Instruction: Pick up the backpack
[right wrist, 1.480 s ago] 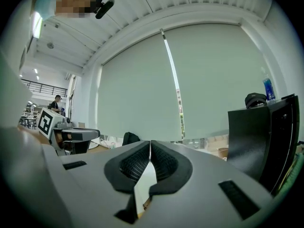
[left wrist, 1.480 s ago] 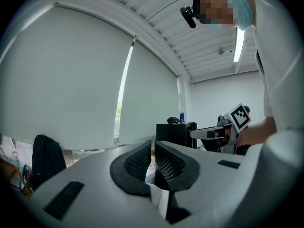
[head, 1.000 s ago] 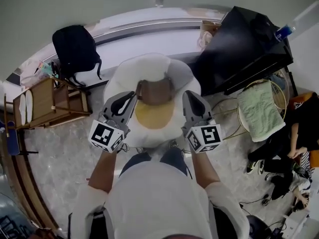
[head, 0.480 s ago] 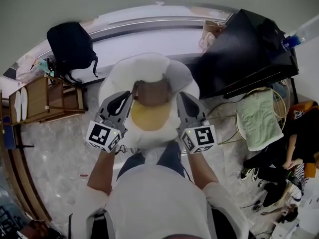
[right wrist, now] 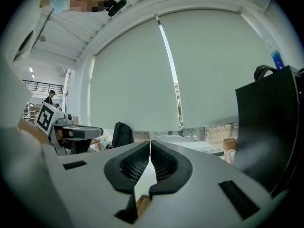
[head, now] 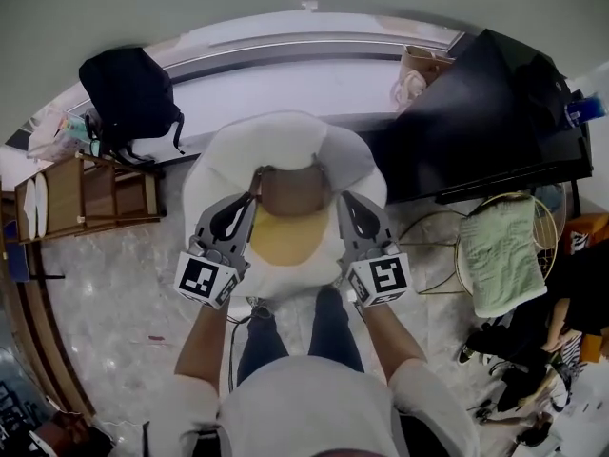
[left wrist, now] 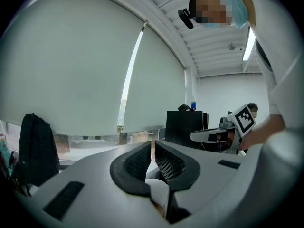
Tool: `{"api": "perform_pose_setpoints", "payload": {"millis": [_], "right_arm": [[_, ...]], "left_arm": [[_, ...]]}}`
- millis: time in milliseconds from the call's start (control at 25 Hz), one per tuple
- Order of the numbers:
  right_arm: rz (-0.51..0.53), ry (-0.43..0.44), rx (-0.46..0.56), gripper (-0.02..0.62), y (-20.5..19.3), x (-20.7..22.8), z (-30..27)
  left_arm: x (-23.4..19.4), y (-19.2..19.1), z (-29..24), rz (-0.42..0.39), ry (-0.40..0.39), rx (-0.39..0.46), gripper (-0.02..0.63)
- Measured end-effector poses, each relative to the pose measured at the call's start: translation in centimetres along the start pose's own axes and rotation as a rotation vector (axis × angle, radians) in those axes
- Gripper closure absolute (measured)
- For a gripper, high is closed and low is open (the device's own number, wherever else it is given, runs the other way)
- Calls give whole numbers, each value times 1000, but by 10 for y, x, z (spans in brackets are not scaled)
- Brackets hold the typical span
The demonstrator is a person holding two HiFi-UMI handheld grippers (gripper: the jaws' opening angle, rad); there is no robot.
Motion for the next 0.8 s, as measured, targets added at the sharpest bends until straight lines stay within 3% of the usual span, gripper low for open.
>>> {"api": "perform_pose_setpoints", "payload": {"millis": [440,800], "right_arm": [[-27,-9,-42,565,-70,36,-49],[20,-14,-76,565,-136,58,-67]], "left_arm": [[-26,-70,-44,31,36,-55,560],[-41,-124,-68,38,62,-39,560]]}}
Point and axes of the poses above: the fingertips, and each gripper's own axes: z backward along the fingers, x to its right, y out of its top, the point moved 4 cm from there along z, backward along the fingers, and after that the axes turned 5 degrees about y, right-handed, at the moved point
